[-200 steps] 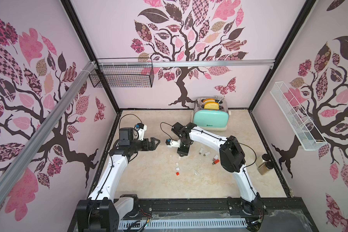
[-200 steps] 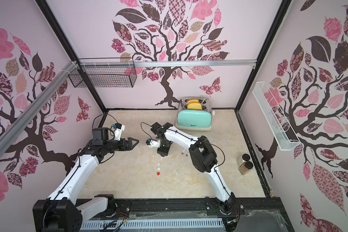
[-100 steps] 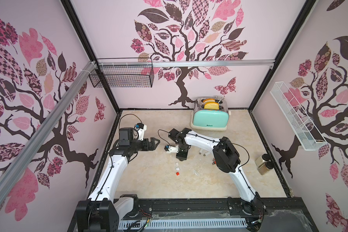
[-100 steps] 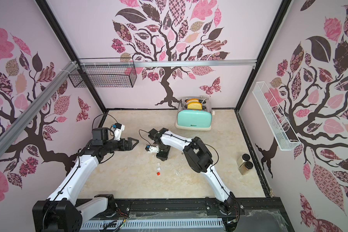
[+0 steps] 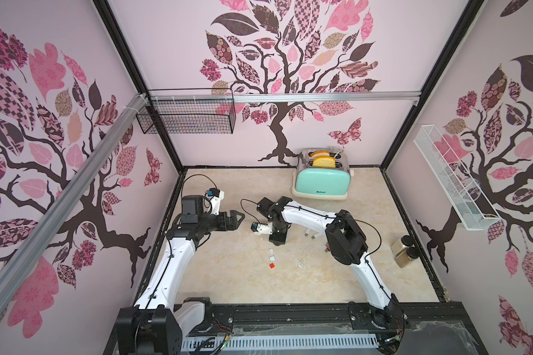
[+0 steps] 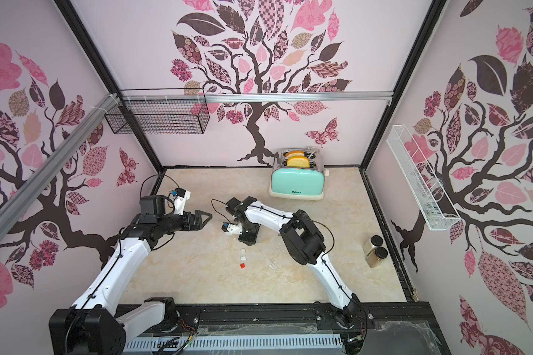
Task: Close the usb drive cover
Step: Pick up the cover from the center of the board.
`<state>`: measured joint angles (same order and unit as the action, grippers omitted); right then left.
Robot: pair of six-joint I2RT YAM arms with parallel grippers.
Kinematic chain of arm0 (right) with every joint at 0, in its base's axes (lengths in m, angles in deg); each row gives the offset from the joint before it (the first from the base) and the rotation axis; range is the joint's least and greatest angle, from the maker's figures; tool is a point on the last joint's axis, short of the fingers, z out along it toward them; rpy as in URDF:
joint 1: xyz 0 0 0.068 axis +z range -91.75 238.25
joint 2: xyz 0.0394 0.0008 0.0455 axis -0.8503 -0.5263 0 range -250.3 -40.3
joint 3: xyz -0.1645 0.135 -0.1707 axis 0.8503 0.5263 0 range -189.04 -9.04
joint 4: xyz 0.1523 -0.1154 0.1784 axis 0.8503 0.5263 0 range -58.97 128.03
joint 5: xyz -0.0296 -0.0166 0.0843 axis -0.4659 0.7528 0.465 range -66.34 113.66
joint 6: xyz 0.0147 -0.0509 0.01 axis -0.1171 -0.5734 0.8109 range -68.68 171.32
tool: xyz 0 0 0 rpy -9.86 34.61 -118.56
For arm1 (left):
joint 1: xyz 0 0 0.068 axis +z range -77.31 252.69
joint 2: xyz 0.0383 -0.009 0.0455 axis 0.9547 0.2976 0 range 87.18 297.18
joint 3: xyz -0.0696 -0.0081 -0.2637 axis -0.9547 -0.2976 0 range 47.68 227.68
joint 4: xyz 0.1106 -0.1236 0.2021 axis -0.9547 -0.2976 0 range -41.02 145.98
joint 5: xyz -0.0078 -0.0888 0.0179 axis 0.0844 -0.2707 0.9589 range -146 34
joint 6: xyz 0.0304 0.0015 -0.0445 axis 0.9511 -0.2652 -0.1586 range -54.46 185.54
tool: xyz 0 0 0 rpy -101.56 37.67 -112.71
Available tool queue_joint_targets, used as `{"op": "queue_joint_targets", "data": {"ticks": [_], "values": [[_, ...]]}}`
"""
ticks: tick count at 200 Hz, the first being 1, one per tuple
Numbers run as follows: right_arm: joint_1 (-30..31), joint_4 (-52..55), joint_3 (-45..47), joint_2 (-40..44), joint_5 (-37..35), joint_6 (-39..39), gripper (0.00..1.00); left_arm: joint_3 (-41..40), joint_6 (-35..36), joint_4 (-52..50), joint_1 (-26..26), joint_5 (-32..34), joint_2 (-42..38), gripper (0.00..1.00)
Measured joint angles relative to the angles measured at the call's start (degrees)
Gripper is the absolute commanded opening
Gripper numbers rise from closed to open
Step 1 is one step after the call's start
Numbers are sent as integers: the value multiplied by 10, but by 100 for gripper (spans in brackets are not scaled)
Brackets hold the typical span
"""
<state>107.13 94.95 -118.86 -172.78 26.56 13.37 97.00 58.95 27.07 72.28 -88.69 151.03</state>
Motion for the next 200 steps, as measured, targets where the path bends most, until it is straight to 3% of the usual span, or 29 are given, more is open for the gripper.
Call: {"op": "queue_joint_targets", "data": {"ticks": [200], "values": [[5,-1,0,0,5,2,22,1,0,-3,1,-6,-1,98]]}}
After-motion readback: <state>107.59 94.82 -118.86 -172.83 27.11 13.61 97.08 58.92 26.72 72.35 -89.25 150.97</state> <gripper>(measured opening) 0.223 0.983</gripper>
